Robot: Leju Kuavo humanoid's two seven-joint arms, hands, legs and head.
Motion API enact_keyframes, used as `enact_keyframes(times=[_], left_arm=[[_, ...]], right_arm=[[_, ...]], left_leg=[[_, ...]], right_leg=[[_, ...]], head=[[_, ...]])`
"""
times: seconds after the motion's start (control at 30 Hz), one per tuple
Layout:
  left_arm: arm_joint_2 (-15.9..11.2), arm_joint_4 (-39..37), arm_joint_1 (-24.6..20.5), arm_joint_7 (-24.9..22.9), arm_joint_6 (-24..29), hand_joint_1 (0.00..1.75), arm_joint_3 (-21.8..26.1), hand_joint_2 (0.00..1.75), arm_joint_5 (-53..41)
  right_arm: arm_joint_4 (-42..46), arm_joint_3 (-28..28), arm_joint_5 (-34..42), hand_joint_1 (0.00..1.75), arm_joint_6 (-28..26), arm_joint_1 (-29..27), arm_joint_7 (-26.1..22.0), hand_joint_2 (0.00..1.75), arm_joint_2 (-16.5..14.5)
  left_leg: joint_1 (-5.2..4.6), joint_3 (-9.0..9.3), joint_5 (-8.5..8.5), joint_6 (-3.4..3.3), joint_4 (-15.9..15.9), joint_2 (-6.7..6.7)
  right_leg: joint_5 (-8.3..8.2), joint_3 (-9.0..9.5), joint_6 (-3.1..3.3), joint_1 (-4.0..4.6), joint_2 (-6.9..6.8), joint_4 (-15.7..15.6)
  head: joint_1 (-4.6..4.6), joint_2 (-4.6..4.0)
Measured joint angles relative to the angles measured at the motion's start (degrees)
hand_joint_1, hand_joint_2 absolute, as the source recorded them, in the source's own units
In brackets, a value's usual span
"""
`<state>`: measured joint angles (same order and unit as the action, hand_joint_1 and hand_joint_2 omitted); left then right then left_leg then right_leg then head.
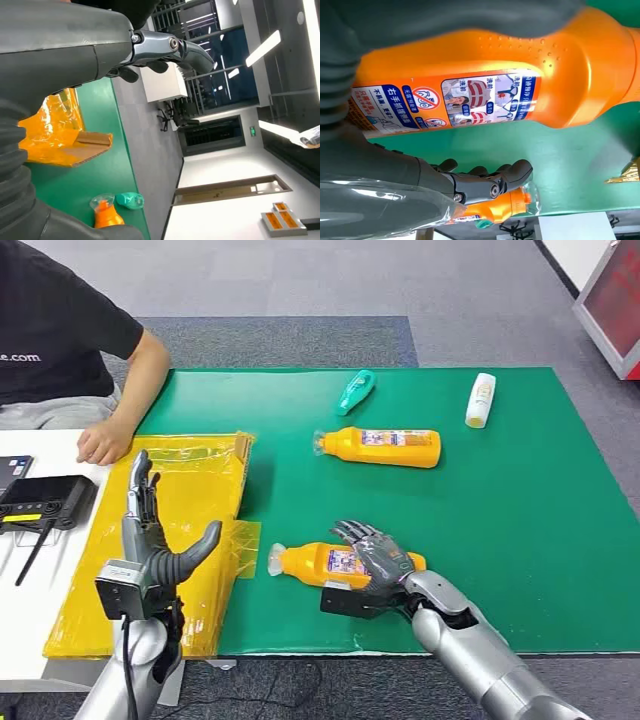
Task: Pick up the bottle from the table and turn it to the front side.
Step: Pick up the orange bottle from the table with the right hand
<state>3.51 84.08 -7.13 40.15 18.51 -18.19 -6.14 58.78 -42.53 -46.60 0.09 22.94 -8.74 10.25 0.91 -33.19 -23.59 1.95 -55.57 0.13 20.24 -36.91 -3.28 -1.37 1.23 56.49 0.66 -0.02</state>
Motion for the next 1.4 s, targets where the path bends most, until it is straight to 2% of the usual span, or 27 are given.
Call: enact_keyframes(times=[0.97,1.1,1.27,1.4], left_arm=[[-0.3,0.0,0.1,0.0,0.0,0.00,0.0,1.75,0.0],[-0.3,0.1,0.1,0.0,0.3,0.00,0.0,1.75,0.0],[-1.9,5.3,0.9,0.0,4.6,0.00,0.2,1.75,0.8],[-3.1,8.0,1.4,0.0,4.6,0.00,0.6,1.75,1.2]], right_arm=[[-0.3,-0.1,0.0,0.00,0.0,0.1,0.0,0.00,0.0],[-0.3,-0.1,0.0,0.00,0.0,0.1,0.2,1.75,0.0],[-0.3,-0.1,1.1,0.00,0.6,-0.1,2.5,1.75,0.8],[-0.4,0.1,1.2,0.00,0.4,0.0,2.5,1.75,1.6]], left_leg=[[0.00,0.03,0.02,0.02,0.0,0.00],[0.00,0.03,0.03,0.02,0.0,0.00],[0.00,0.08,0.04,0.01,0.0,-0.01],[0.00,0.10,0.04,-0.01,0.0,-0.04]], right_leg=[[-0.02,0.02,0.02,0.00,0.00,0.0],[-0.03,0.02,0.02,0.00,0.00,0.0],[0.00,0.07,0.00,0.01,-0.03,0.0],[0.02,0.13,-0.02,0.01,-0.06,0.0]], head=[[0.00,0.00],[0.01,0.00],[-0.01,0.00],[0.01,0.00]])
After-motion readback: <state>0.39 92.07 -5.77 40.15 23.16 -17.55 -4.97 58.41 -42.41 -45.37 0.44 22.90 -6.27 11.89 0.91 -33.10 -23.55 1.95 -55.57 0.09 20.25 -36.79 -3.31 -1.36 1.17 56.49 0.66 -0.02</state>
